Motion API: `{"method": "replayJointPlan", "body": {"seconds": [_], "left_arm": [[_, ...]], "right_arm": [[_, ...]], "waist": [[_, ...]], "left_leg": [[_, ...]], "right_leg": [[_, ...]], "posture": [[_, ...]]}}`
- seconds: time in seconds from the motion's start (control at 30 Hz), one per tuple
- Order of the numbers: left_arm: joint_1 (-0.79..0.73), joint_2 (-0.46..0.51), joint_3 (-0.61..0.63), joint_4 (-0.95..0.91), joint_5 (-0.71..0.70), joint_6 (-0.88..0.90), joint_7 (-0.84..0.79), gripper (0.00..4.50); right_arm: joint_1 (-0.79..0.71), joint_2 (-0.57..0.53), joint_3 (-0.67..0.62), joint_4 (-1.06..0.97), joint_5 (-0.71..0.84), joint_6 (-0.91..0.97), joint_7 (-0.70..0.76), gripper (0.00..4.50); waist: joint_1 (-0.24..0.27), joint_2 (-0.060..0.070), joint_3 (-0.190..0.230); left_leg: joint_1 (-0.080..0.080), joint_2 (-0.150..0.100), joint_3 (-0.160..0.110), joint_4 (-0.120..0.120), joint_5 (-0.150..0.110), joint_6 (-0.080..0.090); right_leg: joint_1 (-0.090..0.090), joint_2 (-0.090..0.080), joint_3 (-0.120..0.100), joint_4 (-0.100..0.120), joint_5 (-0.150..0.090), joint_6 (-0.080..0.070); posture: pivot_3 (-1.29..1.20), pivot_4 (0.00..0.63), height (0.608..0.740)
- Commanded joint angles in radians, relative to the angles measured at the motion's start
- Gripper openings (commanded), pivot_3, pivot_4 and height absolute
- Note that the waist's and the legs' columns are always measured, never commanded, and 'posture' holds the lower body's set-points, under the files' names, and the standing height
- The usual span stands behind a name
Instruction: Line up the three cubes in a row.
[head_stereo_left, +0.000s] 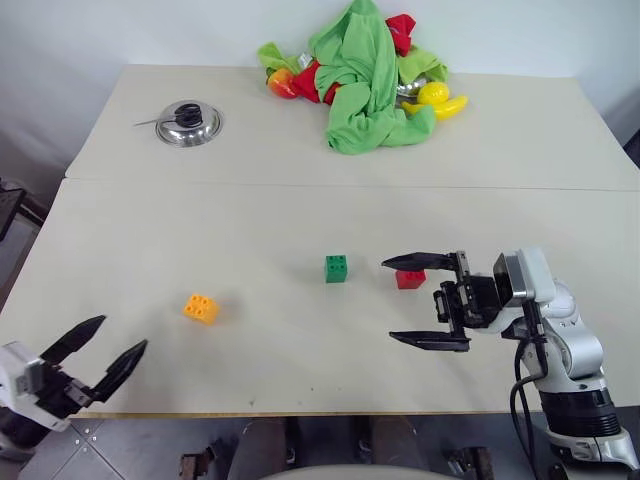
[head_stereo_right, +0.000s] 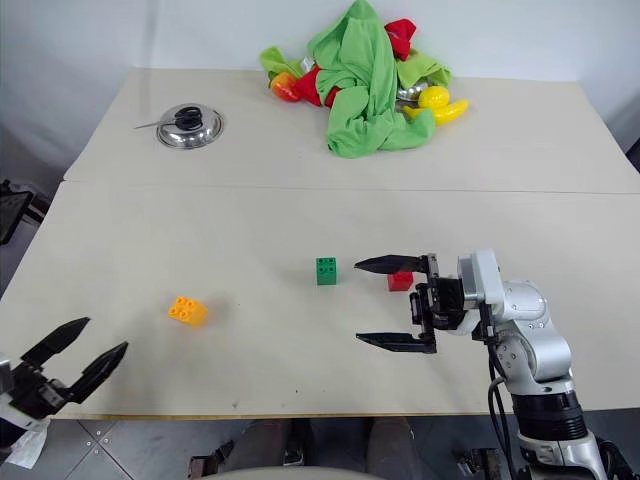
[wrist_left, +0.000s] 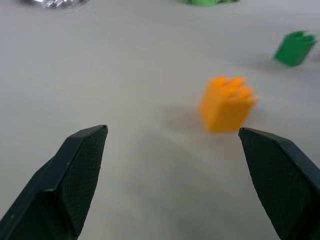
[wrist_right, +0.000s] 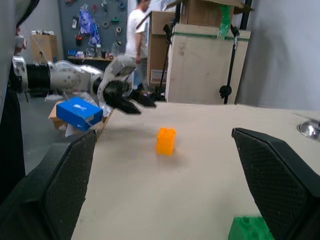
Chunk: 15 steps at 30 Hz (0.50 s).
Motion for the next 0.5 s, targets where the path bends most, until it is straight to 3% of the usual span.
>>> {"method": "replayJointPlan", "body": {"seconds": [0.03, 0.17, 0.27, 0.37, 0.5], "left_arm": [[0.003, -0.041, -0.086, -0.104, 0.061, -0.004, 0.121, 4.47], [-0.019, -0.077, -0.227, -0.137, 0.177, 0.029, 0.252, 4.47], [-0.04, -0.087, -0.263, -0.119, 0.205, 0.032, 0.313, 4.47], [-0.064, -0.079, -0.279, -0.077, 0.213, 0.025, 0.333, 3.85], [-0.086, -0.055, -0.317, -0.065, 0.208, 0.041, 0.322, 2.58]], "right_arm": [[0.041, -0.031, -0.051, 0.042, -0.001, -0.033, 0.047, 4.5], [0.085, -0.049, -0.074, 0.099, -0.017, -0.054, 0.067, 4.5], [0.096, -0.046, -0.085, 0.106, -0.018, -0.065, 0.052, 4.5], [0.112, -0.04, -0.09, 0.092, -0.019, -0.065, 0.04, 4.5], [0.132, -0.041, -0.097, 0.073, -0.019, -0.068, 0.021, 4.5]], "waist": [[-0.003, 0.0, 0.0], [-0.006, 0.0, 0.0], [-0.006, 0.0, 0.0], [-0.004, 0.0, 0.0], [-0.003, 0.001, 0.0]], "left_leg": [[0.0, -0.001, 0.0, 0.0, 0.0, 0.0], [0.001, 0.0, 0.002, 0.0, 0.0, 0.001], [0.001, 0.0, 0.003, 0.0, 0.0, 0.001], [0.001, 0.002, 0.003, 0.0, 0.0, 0.001], [0.001, 0.003, 0.003, 0.0, 0.0, 0.001]], "right_leg": [[0.0, 0.0, -0.001, 0.001, 0.0, 0.0], [0.0, 0.006, -0.002, 0.003, 0.0, 0.001], [0.0, 0.008, -0.002, 0.003, 0.0, 0.001], [0.0, 0.009, -0.002, 0.003, 0.0, 0.001], [0.0, 0.009, -0.001, 0.002, 0.0, 0.001]], "posture": [[0.0, 0.15, 0.74], [0.0, 0.15, 0.74], [0.0, 0.15, 0.74], [0.0, 0.15, 0.74], [0.0, 0.15, 0.74]]}}
